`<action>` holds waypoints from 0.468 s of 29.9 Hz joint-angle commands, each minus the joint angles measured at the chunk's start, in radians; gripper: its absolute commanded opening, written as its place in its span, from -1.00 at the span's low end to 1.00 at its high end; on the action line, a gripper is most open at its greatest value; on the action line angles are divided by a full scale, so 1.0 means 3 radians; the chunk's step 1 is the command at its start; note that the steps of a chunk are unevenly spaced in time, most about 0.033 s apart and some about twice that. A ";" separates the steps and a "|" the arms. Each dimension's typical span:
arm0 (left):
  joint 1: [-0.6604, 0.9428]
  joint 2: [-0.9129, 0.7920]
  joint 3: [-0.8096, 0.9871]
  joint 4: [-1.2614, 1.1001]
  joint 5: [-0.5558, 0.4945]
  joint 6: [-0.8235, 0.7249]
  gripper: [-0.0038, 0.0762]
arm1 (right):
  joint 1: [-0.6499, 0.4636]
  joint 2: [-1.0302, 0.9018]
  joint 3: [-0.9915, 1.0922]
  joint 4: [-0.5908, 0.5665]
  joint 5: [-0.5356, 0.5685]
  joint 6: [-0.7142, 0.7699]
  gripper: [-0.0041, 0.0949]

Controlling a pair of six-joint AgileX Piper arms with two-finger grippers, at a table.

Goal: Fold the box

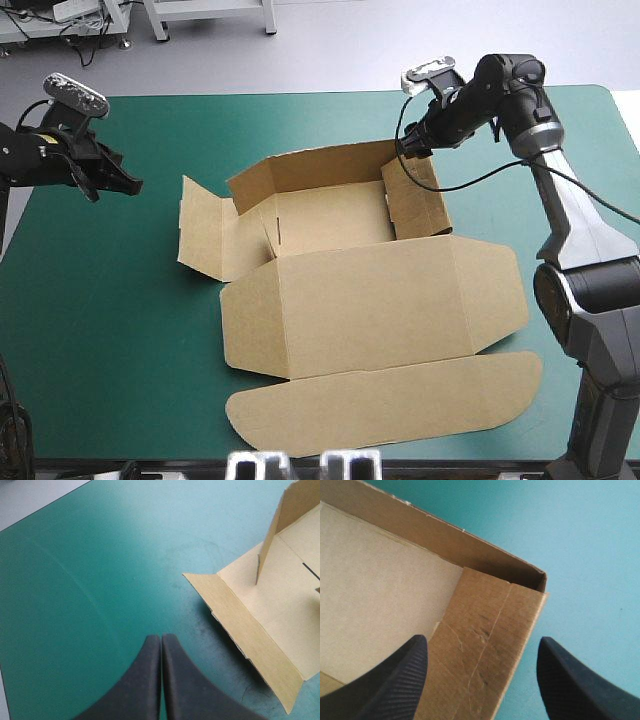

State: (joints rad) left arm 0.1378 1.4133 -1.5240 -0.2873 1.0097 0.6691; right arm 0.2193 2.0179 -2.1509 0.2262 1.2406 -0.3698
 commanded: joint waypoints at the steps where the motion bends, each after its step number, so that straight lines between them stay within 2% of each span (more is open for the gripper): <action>1: 0.0007 -0.0126 -0.0116 -0.0070 -0.0169 -0.0068 -0.93 | -0.0020 -0.0364 -0.0111 -0.0015 0.0025 0.0063 0.34; 7: 0.0007 -0.0126 -0.0116 -0.0076 -0.0163 -0.0129 -0.93 | -0.0020 -0.0373 -0.0004 -0.0153 0.0030 0.0329 0.34; 14: 0.0007 -0.0126 -0.0116 -0.0076 -0.0163 -0.0129 -0.93 | -0.0020 -0.0360 0.0643 -0.0182 0.0030 0.0338 0.30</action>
State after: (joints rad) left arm 0.1378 1.4133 -1.5247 -0.2873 1.0105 0.6418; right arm 0.2193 1.9620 -2.0107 0.1727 1.2434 -0.2690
